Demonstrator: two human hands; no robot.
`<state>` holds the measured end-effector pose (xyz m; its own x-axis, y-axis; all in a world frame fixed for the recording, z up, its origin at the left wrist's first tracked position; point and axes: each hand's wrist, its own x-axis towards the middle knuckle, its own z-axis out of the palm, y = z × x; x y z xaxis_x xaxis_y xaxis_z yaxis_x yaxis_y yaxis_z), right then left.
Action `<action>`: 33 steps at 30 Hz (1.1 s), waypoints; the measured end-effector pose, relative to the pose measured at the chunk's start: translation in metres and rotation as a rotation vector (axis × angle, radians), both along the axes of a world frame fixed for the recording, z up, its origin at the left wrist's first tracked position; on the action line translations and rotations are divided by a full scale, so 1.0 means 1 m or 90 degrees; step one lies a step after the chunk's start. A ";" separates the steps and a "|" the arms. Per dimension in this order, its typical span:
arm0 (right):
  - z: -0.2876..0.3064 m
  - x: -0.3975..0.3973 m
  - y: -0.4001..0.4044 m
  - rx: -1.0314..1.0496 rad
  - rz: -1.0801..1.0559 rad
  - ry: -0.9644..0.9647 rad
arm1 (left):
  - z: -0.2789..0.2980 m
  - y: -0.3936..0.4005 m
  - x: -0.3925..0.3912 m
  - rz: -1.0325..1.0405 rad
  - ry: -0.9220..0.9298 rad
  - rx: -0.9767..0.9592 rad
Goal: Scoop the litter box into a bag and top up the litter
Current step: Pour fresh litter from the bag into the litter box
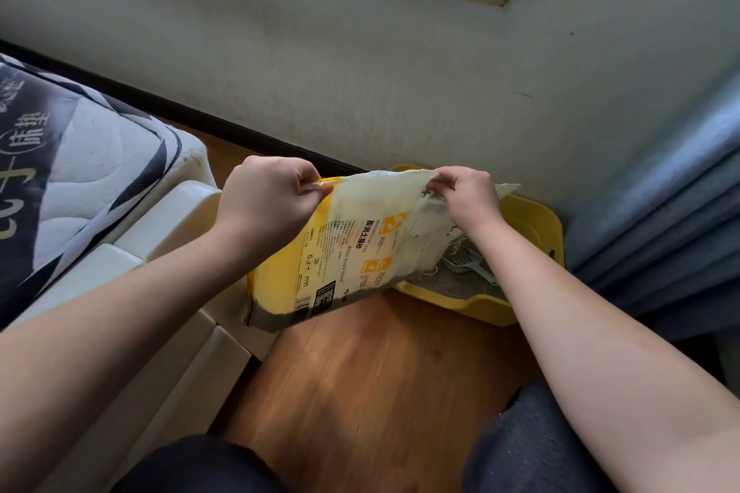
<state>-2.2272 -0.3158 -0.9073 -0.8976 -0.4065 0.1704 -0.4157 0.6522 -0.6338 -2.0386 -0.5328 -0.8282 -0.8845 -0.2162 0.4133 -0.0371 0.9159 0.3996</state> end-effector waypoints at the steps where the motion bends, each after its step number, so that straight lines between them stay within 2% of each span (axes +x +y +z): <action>1: 0.000 0.000 0.001 0.004 0.001 0.000 | 0.000 0.000 0.000 -0.001 -0.001 0.000; 19: 0.026 0.008 0.048 0.090 -0.007 -0.034 | -0.004 0.016 0.002 -0.064 -0.014 0.004; 33: 0.044 0.003 0.102 0.151 -0.145 -0.055 | 0.014 0.065 -0.040 -0.094 -0.015 0.002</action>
